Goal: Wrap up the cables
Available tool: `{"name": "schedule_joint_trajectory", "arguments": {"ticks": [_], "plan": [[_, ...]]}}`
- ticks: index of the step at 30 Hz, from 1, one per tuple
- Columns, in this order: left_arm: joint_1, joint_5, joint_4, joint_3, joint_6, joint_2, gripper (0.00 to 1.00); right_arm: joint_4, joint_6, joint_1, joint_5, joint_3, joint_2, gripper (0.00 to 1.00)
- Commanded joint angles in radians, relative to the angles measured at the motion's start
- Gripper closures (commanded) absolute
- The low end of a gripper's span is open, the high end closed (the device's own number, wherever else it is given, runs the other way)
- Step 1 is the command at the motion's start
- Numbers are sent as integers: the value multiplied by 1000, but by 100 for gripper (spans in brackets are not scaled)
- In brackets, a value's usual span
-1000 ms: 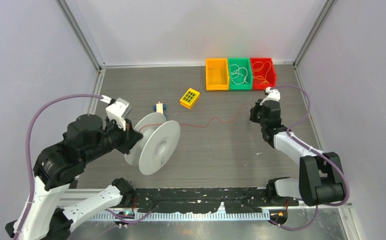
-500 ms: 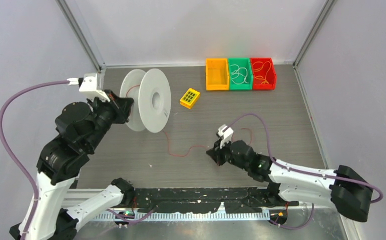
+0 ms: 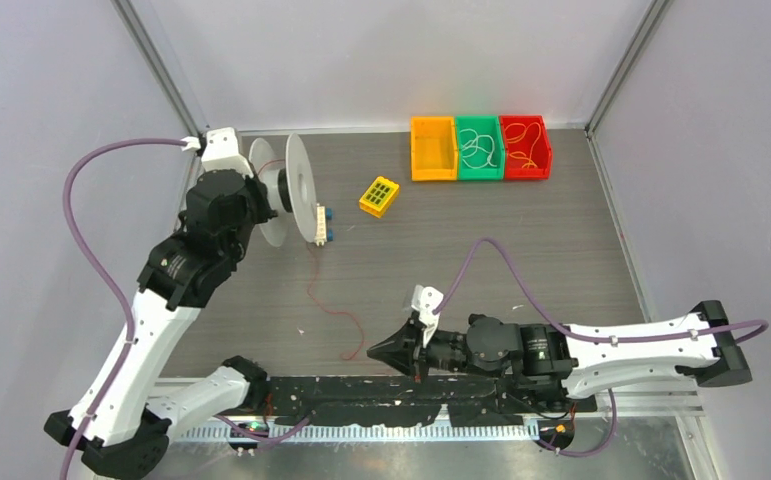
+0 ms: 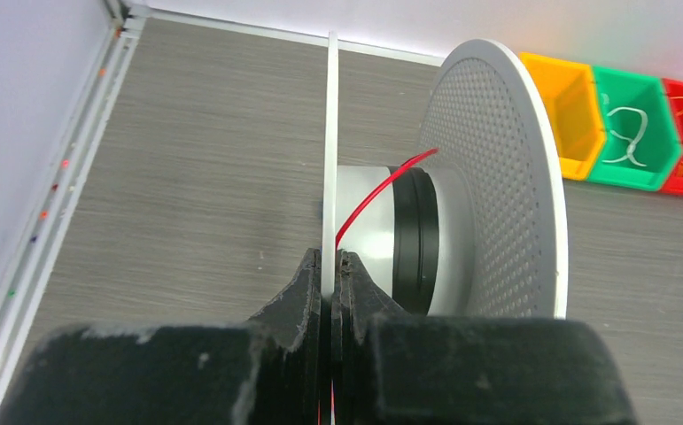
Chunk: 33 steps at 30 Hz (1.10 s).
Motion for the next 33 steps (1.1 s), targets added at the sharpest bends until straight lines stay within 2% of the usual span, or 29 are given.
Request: {"name": "schedule_joint_trajectory", "arguments": {"ticks": [1, 5, 6, 7, 8, 9, 10, 12, 13, 16, 22, 27, 33], "plan": [[30, -78, 146, -13, 35, 4, 100, -67, -64, 64, 47, 131, 4, 95], [50, -65, 140, -64, 46, 26, 100, -52, -92, 73, 59, 162, -47, 95], [59, -33, 135, -73, 33, 26, 100, -39, -105, 72, 116, 159, -55, 95], [65, -4, 132, -77, 21, 22, 100, -31, -136, 73, 159, 144, -56, 91], [66, 19, 128, -79, 3, 13, 100, -7, -156, 73, 272, 114, -54, 86], [66, 39, 123, -79, -13, 3, 100, 60, -214, 73, 321, 90, -40, 77], [66, 63, 118, -78, -26, -12, 100, 100, -252, 68, 396, 34, -31, 75], [66, 102, 113, -78, -52, -45, 100, 221, -327, 18, 395, -21, 18, 66], [66, 121, 111, -77, -60, -63, 100, 254, -315, -20, 359, -27, 60, 57], [66, 166, 88, -63, -82, -109, 100, 345, -204, -219, 135, -46, 178, 48], [66, 262, 36, -37, -109, -185, 100, 712, -322, -365, -76, -66, 391, 21], [66, 347, -20, 17, -130, -226, 100, 964, -344, -500, -325, -68, 525, 13], [66, 456, -80, 80, -151, -246, 100, 1054, -394, -595, -583, -11, 629, 10]]}}
